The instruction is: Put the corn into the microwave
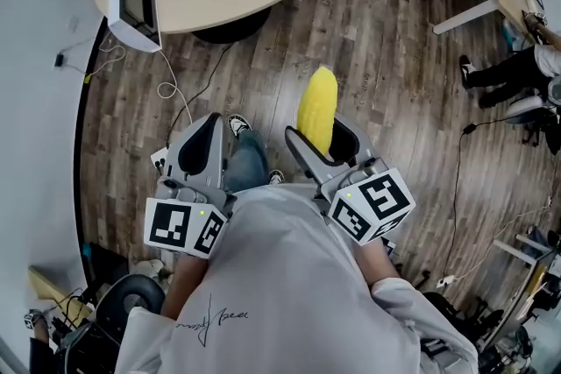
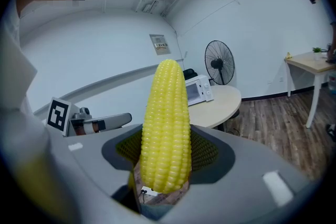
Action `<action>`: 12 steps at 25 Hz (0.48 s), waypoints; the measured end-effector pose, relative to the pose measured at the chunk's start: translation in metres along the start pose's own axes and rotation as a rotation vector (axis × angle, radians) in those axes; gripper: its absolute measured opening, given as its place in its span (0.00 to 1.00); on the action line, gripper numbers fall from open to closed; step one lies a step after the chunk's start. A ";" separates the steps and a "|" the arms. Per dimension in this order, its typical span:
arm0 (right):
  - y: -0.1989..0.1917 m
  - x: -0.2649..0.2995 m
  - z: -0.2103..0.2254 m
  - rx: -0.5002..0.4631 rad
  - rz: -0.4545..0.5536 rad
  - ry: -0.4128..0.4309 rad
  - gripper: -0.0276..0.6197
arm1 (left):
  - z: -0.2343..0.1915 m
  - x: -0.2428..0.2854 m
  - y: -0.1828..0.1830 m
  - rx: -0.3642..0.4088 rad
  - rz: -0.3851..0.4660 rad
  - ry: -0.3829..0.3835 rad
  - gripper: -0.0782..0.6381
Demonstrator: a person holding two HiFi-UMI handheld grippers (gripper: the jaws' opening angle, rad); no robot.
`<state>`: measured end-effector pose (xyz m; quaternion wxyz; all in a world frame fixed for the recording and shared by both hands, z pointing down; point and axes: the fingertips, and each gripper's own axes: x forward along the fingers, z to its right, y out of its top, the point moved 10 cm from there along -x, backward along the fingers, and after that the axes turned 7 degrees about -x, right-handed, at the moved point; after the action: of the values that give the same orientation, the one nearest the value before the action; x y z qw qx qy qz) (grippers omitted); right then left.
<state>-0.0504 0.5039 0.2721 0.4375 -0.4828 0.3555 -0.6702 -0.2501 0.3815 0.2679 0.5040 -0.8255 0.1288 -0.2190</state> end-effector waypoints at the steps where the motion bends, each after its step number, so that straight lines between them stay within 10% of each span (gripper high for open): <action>1: 0.005 0.008 0.003 0.008 0.003 0.002 0.44 | -0.005 0.008 0.006 -0.004 0.000 -0.008 0.10; 12: 0.061 0.114 0.022 0.038 0.018 0.025 0.44 | -0.082 0.075 0.069 0.010 0.024 -0.053 0.10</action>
<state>-0.0315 0.3742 0.2621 0.4481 -0.4626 0.3528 -0.6788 -0.2240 0.2537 0.2560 0.5140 -0.8269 0.1241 -0.1916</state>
